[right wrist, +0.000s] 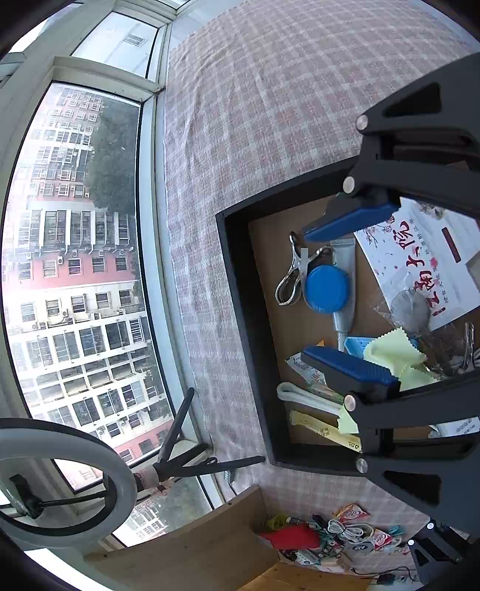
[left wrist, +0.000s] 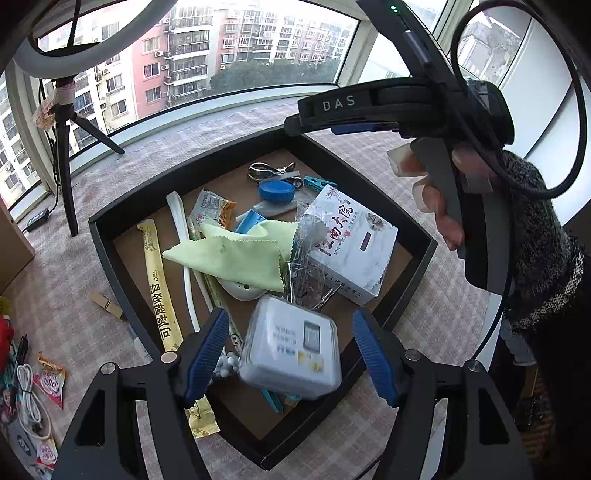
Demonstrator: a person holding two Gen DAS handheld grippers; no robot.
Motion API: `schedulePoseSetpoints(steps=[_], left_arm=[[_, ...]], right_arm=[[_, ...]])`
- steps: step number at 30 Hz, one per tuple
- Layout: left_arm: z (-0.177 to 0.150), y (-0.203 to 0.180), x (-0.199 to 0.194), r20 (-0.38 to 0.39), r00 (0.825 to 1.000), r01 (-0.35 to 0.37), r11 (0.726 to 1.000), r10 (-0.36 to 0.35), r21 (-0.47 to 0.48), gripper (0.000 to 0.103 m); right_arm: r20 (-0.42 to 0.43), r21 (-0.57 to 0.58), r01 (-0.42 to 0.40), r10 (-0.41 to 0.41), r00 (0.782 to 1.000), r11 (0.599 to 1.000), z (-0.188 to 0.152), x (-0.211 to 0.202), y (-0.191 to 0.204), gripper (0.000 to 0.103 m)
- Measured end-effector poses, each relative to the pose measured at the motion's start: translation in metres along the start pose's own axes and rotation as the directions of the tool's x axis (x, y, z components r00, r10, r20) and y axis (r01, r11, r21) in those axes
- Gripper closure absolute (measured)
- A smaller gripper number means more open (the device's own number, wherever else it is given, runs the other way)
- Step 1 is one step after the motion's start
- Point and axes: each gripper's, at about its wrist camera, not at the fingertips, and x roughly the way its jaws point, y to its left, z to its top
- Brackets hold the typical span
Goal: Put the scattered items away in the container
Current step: 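Carry the silver tin and blue lid into the tray and release both, then grasp the white cable with the left gripper while the right grasps the coffee-mate sachet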
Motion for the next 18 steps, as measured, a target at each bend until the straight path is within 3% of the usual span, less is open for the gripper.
schedulePoseSetpoints(steps=[6,10,14,18], left_arm=[[-0.01,0.029,-0.033,0.046,0.998,-0.052,0.998,0.054,-0.031,0.037],[-0.023,0.07,-0.063,0.078,0.992,-0.093,0.989,0.102,-0.114,0.037],[-0.044,0.118,-0.1,0.098,0.978,-0.159,0.966,0.182,-0.202,0.037],[-0.075,0.167,-0.139,0.107,0.955,-0.234,0.924,0.277,-0.304,0.038]], right_arm=[[0.035,-0.026,-0.027,0.028,0.999,0.999,-0.009,-0.02,0.021,0.045],[0.042,-0.06,-0.078,0.08,0.996,0.995,-0.014,-0.031,0.046,0.045],[0.048,-0.097,-0.135,0.14,0.989,0.986,-0.021,-0.039,0.077,0.045],[0.04,-0.137,-0.192,0.199,0.979,0.972,-0.028,-0.043,0.11,0.045]])
